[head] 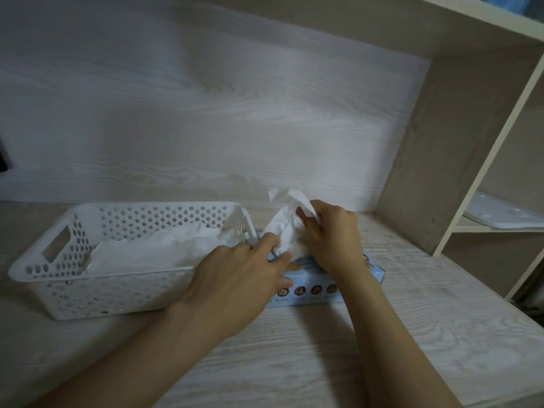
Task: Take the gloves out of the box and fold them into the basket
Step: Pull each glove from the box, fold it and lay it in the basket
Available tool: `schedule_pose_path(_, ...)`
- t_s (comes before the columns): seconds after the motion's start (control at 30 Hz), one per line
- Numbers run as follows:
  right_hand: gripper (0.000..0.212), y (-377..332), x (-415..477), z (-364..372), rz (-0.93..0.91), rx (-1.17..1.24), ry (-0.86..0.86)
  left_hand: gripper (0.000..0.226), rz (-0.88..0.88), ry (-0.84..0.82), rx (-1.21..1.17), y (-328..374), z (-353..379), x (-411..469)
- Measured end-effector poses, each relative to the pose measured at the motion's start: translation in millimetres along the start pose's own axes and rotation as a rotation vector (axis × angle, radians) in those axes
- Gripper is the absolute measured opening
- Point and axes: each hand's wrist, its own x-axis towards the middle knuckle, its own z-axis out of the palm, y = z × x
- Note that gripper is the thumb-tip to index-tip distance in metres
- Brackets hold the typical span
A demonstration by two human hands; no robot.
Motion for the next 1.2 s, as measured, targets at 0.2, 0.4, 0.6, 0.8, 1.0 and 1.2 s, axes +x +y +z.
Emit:
schedule_pose_path(0.2, 0.032, 3, 2, 2, 0.105, 0.054, 0.141, 0.068, -0.010, 0.037, -0.012, 1, -1, 3)
schedule_pose_path(0.4, 0.046, 2, 2, 2, 0.285, 0.174, 0.298, 0.066, 0.003, 0.050, -0.035, -2, 1, 6)
schedule_pose_path(0.6, 0.040, 0, 2, -1, 0.468, 0.361, 0.549, 0.041, 0.074, 0.074, -0.003, -5, 3, 6)
schedule_pose_path(0.8, 0.042, 17, 9, -13, 0.620, 0.554, 0.710, 0.037, 0.033, 0.047, -0.040, -7, 3, 0)
schedule_pose_path(1.0, 0.039, -21, 1, -13, 0.380, 0.548, 0.358, 0.031, -0.078, 0.084, -0.025, -8, -1, -3)
schedule_pose_path(1.2, 0.022, -35, -3, -20, 0.333, 0.638, 0.020, 0.044, -0.281, 0.302, -0.149, -7, -16, -1)
